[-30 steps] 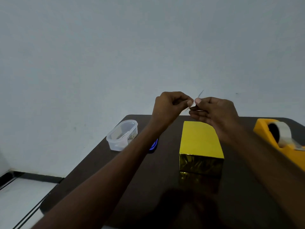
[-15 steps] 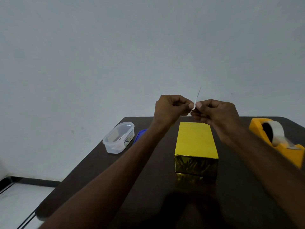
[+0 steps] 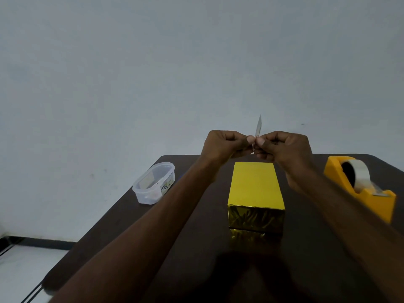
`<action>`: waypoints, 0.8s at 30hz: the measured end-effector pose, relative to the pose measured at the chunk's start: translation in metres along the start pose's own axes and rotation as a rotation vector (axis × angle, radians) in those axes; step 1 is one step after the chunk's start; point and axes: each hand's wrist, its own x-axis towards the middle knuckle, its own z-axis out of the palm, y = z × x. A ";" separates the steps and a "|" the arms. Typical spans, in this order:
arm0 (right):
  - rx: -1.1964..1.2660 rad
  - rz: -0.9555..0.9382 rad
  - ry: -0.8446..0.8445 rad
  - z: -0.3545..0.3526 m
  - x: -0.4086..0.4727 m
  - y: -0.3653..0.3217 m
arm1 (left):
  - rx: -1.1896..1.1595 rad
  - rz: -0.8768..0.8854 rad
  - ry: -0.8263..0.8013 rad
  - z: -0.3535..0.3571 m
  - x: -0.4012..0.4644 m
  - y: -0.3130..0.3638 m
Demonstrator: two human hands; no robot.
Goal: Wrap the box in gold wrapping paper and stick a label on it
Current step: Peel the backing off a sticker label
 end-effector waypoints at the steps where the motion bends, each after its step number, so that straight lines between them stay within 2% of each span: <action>1: -0.006 -0.002 -0.001 -0.001 0.000 0.000 | -0.004 -0.001 -0.001 0.001 0.000 0.000; 20: 0.008 0.039 -0.092 -0.011 0.010 -0.011 | -0.227 -0.112 -0.053 0.009 0.013 -0.010; 24: 0.004 0.078 -0.103 -0.017 0.014 -0.014 | -0.203 -0.108 -0.050 0.014 0.018 -0.009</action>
